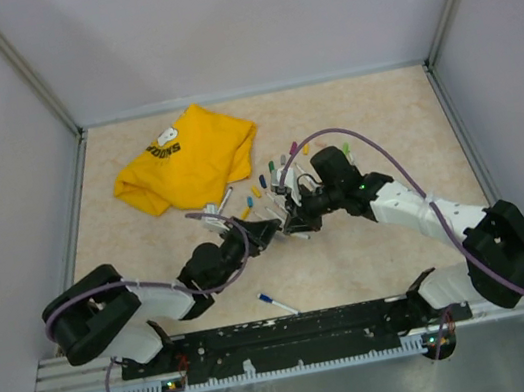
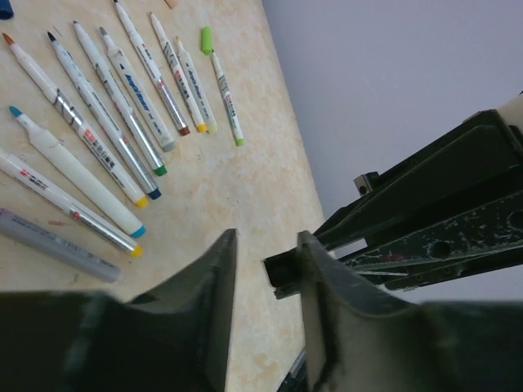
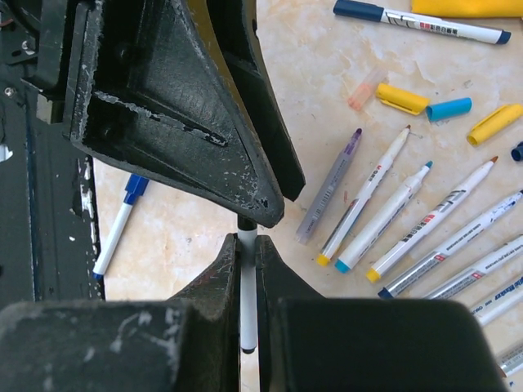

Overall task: Open the pen caps
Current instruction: Open the pen cap from the pen.

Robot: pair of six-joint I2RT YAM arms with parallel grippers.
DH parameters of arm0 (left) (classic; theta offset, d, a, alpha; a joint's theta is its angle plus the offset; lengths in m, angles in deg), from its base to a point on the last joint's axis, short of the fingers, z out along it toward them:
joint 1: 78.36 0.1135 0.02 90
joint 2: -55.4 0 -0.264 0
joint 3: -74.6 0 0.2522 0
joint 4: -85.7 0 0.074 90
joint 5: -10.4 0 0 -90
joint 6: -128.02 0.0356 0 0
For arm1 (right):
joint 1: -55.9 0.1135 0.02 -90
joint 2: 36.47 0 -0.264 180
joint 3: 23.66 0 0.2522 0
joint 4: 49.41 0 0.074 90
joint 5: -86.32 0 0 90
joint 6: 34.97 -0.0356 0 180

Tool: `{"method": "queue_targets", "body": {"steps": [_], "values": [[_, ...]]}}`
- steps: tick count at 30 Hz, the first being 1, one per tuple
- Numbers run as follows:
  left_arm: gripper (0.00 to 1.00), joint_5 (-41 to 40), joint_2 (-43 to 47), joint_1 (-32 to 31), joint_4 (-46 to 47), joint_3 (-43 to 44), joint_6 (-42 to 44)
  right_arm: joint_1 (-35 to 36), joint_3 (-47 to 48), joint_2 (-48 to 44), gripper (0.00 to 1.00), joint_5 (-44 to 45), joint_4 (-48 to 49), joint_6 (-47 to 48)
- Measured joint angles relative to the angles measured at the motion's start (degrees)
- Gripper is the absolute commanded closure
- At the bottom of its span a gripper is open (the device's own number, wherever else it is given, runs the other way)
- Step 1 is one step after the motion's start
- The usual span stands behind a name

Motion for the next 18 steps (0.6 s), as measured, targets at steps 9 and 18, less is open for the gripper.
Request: {"method": "queue_targets", "body": {"steps": [9, 18], "values": [[1.0, 1.0, -1.7, -0.2, 1.9, 1.1, -1.4, -0.3, -0.4, 0.0, 0.88, 0.8, -0.1, 0.1], [1.0, 1.2, -1.1, -0.2, 6.6, -0.9, 2.5, -0.3, -0.4, 0.0, 0.64, -1.3, 0.0, 0.0]]}}
